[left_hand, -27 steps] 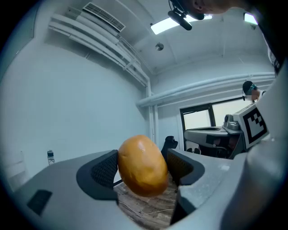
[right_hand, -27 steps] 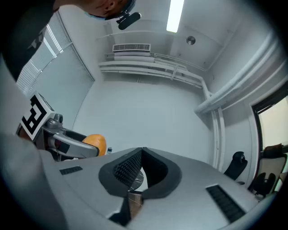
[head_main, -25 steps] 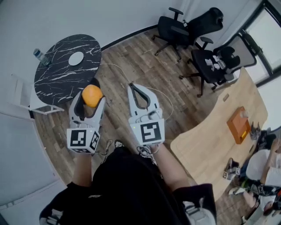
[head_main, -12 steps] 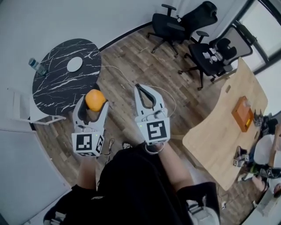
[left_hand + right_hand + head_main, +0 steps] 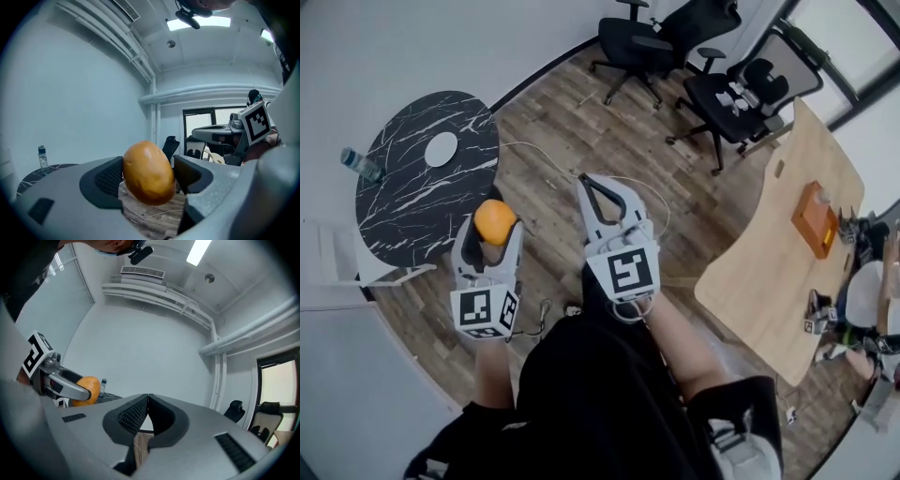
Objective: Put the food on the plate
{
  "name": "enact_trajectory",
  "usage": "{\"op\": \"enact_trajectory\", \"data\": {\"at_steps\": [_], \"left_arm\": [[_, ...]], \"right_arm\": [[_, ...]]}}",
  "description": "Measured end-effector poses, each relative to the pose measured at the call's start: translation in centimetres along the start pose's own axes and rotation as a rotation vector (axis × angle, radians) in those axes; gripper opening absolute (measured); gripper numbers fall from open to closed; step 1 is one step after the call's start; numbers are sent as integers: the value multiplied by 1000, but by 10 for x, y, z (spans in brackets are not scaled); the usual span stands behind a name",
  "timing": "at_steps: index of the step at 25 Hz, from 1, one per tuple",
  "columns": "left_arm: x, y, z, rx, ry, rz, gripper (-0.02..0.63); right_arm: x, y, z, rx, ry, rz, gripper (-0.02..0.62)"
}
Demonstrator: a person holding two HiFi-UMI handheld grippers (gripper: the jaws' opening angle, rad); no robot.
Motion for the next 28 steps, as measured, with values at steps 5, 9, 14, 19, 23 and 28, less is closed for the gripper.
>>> {"op": "enact_trajectory", "data": {"at_steps": [5,9,14,19,23,28], "left_arm": [[31,13,-11,15,3,11,336],[71,23,-20,19,0,13,336],[139,28,-28,16,-3,-1,336],[213,38,-32,31,-26,-24,336],[268,44,-31,34,-18,-37,336],[314,45,-35,15,40,-50,336]], "right_arm": [[30,-2,15,8,-2,42,-3],[60,-13,36,4,-8,39,-3],[107,-38,80,6,-10,22,-3],[153,-65,128,17,-7,15,-3],[184,-95,161,33,10,-12,-3],[223,-123,187,53,103,-17,-3]]}}
Point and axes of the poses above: the fingertips, and each gripper's own axes: x forward along the fingers, z to its right, y out of its top, the point moved 7 cm from there along -x, backward along the fingers, and after that the axes turned 12 degrees about -x, right-handed, at the moved point
